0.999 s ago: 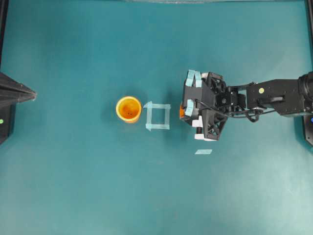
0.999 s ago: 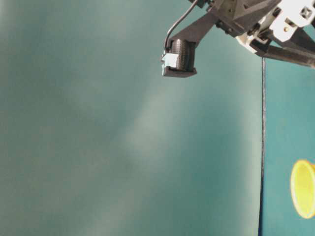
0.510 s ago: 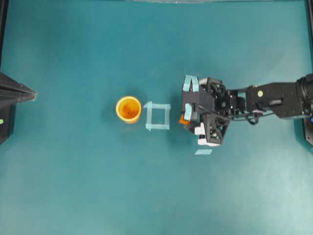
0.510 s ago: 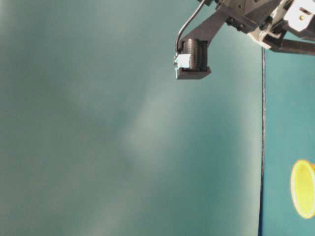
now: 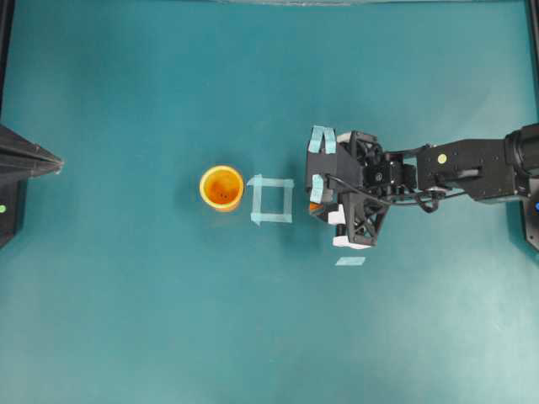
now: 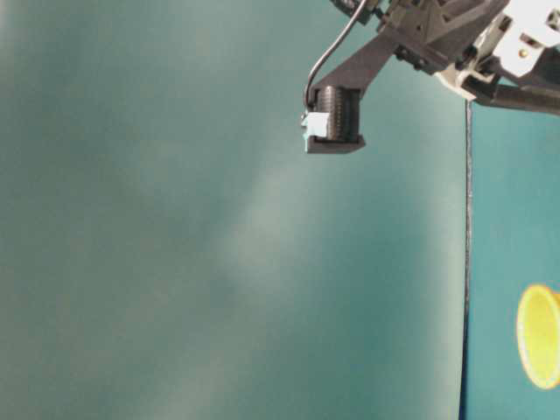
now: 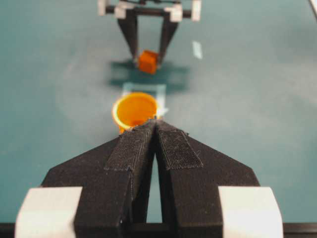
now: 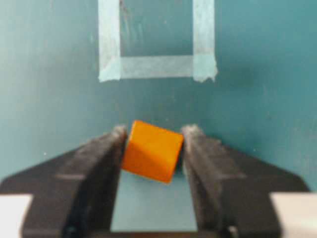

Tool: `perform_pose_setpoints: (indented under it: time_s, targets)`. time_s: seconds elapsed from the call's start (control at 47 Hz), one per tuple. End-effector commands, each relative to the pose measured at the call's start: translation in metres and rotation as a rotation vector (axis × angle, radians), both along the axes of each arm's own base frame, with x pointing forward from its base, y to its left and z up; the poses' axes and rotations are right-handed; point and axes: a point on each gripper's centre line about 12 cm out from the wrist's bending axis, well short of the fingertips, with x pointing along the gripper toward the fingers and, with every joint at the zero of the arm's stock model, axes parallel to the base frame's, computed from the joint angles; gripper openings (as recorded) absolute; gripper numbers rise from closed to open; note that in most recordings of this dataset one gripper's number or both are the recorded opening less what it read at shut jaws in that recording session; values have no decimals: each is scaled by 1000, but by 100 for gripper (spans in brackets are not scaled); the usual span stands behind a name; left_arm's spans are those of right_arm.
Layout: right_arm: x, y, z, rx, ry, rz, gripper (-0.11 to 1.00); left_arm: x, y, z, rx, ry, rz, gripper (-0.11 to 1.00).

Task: Move the block to the left with right arm.
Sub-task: 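Slide the held orange cube left toward the blue tape square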

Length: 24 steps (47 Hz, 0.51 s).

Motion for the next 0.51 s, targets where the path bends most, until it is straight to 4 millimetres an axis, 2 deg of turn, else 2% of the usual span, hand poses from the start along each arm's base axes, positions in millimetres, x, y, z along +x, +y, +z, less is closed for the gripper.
perform_pose_setpoints:
  time_s: [0.0, 0.255, 0.489]
  targets:
    - [11, 0, 14, 0, -46, -2, 43, 1, 0, 15, 0, -34, 3, 0]
    - [28, -2, 41, -12, -50, 7, 42, 0, 0, 15, 1, -32, 2, 0]
    - [38, -2, 74, -16, -47, 7, 42, 0, 0, 14, 1, -31, 2, 0]
